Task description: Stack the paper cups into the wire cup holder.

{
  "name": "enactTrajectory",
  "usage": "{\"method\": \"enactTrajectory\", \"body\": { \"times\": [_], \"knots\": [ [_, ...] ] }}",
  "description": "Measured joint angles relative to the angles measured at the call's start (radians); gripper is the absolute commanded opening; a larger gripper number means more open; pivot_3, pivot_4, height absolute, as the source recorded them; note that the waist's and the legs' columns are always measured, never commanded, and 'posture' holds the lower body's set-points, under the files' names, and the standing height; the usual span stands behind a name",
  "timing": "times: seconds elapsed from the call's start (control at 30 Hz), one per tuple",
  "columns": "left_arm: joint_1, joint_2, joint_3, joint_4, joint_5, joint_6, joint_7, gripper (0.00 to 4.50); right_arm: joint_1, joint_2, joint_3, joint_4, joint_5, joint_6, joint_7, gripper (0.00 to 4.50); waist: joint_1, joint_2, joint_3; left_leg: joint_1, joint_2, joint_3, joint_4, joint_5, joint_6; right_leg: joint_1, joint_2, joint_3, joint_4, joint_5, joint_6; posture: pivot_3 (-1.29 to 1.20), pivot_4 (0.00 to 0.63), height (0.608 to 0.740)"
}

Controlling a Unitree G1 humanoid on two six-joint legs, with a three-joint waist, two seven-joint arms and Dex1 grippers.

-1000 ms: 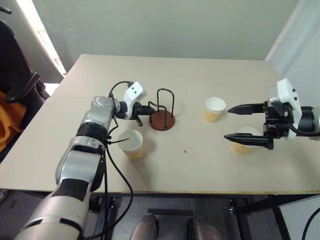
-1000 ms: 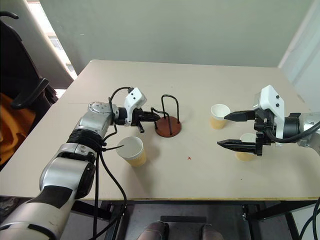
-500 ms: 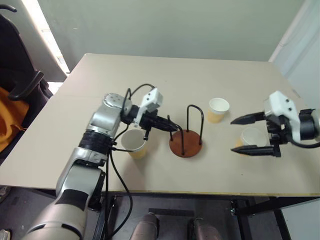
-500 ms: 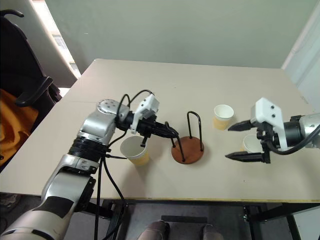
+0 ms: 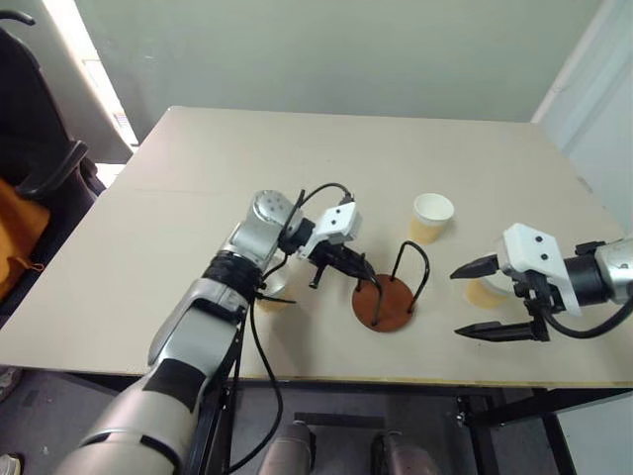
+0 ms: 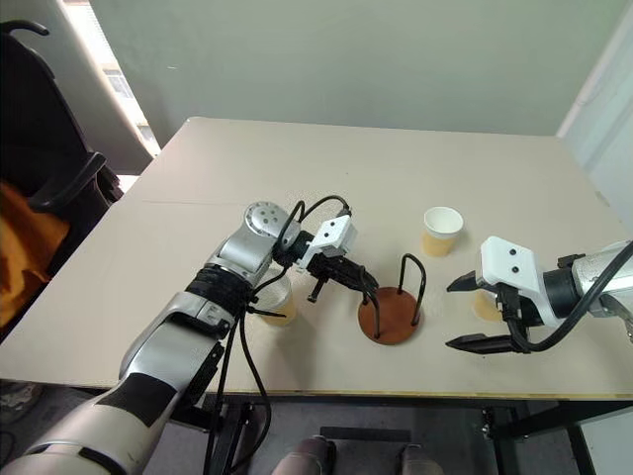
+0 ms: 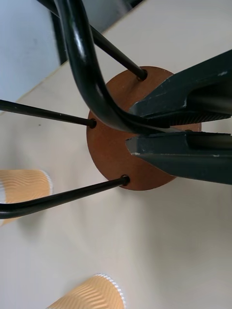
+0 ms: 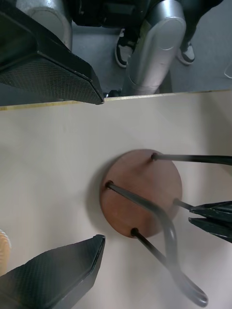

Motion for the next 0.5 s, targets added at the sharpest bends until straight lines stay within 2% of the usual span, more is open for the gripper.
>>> {"method": "enactTrajectory", "body": {
  "times": [0.17, 0.37, 0.5],
  "knots": [
    [-0.038, -0.009, -0.074, 0.067, -0.008, -0.063, -0.001, 0.05, 0.024, 0.000, -0.027, -0.031, 0.007, 0.013, -0.022, 4.50, 0.002, 0.000, 0.000, -0.001, 0.000, 0.000, 0.000, 0.000, 0.000, 0.000, 0.000, 0.000, -0.002, 0.000, 0.001, 0.00, 0.150, 0.740],
    [-0.085, -0.044, -0.074, 0.159, 0.039, -0.158, 0.003, 0.05, 0.067, 0.000, -0.058, -0.054, 0.011, 0.027, -0.033, 4.50, 0.004, 0.000, 0.000, -0.001, -0.001, 0.001, 0.001, -0.001, 0.000, 0.000, 0.000, 0.001, -0.002, 0.000, 0.002, 0.00, 0.150, 0.740],
    [-0.102, -0.059, -0.070, 0.206, 0.083, -0.169, 0.011, 1.15, 0.087, -0.001, -0.076, -0.060, 0.014, 0.027, -0.034, 4.50, 0.004, 0.000, 0.000, 0.000, -0.001, 0.004, 0.001, -0.001, 0.000, 0.000, 0.000, 0.002, -0.003, 0.000, 0.004, 0.00, 0.150, 0.740]
  ]
}}
